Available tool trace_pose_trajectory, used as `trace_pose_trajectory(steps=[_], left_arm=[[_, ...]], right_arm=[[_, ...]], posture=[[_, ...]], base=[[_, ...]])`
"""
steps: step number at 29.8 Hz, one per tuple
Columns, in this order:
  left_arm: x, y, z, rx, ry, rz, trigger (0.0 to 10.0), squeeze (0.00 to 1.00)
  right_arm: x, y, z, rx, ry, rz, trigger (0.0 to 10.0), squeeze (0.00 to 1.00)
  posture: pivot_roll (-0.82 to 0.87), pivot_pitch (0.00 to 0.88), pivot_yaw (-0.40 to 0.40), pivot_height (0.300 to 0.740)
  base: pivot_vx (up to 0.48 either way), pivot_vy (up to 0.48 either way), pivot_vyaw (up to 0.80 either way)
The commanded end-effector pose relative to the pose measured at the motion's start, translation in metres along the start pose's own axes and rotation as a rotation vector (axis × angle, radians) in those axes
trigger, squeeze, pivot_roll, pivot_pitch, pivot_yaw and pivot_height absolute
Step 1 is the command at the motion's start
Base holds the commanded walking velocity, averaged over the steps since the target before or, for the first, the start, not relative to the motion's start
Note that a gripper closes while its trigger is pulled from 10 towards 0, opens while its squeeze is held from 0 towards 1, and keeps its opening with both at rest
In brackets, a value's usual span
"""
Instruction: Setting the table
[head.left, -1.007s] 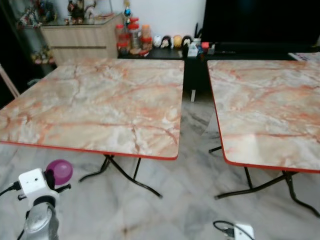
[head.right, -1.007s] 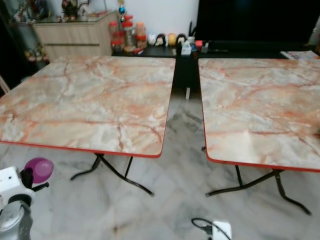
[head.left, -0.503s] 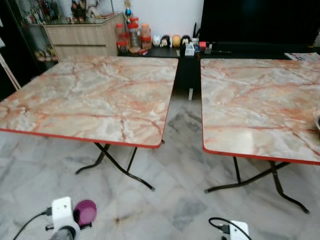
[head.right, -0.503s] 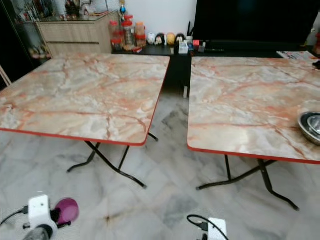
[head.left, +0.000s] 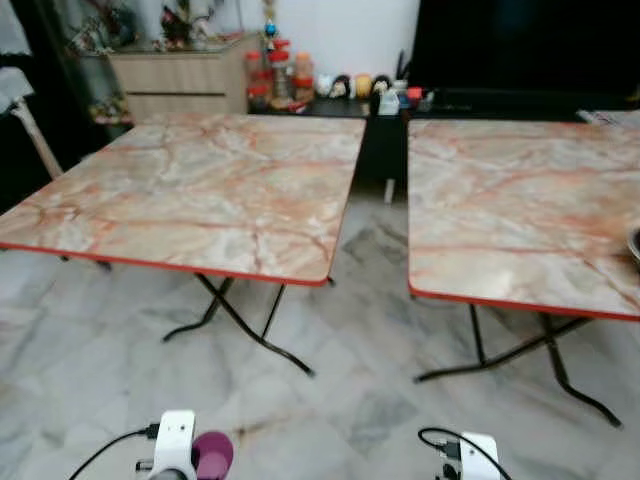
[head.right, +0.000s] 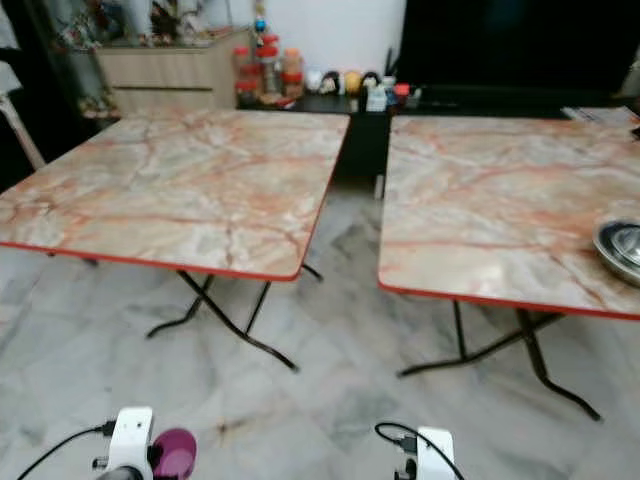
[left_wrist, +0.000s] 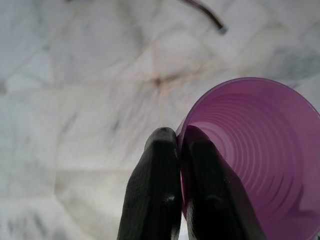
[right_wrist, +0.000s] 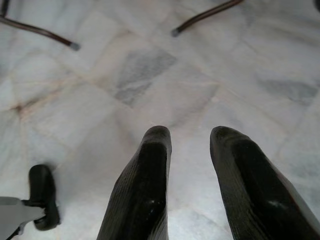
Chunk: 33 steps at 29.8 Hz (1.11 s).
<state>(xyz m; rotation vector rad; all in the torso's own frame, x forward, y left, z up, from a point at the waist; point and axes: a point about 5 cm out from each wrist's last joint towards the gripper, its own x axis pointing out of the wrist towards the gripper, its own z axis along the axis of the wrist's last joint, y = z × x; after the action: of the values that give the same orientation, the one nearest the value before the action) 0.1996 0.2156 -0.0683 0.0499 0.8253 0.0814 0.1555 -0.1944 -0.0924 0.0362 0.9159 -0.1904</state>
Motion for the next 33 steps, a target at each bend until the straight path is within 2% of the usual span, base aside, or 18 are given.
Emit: trace_pose_trajectory(steps=[1,7,16,33], left_arm=[[0.0005,-0.0057,-0.0021,0.005,0.017,-0.010,10.0,0.00],[-0.0007,-0.0058,-0.0071,0.005,0.033,-0.001,10.0,0.00],[-0.0002,-0.0071,-0.0056,0.005,0.029,-0.001,10.0,0.00],[-0.0002,-0.0118,-0.0054,-0.003,0.013,-0.013,10.0,0.00]], right_arm=[[0.0012,-0.0034,0.0052,0.008,-0.014,-0.013,10.0,0.00],[0.0021,-0.0021,0.0090,0.014,-0.027,-0.003,10.0,0.00],[0.0021,-0.0046,0.0081,-0.019,-0.018,-0.015,10.0,0.00],[0.0012,-0.0104,0.0066,-0.009,-0.021,-0.030,10.0,0.00]], posture=[[0.02,0.000,0.005,0.740],[0.01,0.000,0.003,0.740],[0.00,0.000,0.004,0.740],[-0.01,0.000,-0.004,0.740]], base=[[0.000,-0.337,0.00],[0.000,-0.334,0.00],[0.000,-0.336,0.00],[0.000,-0.334,0.00]])
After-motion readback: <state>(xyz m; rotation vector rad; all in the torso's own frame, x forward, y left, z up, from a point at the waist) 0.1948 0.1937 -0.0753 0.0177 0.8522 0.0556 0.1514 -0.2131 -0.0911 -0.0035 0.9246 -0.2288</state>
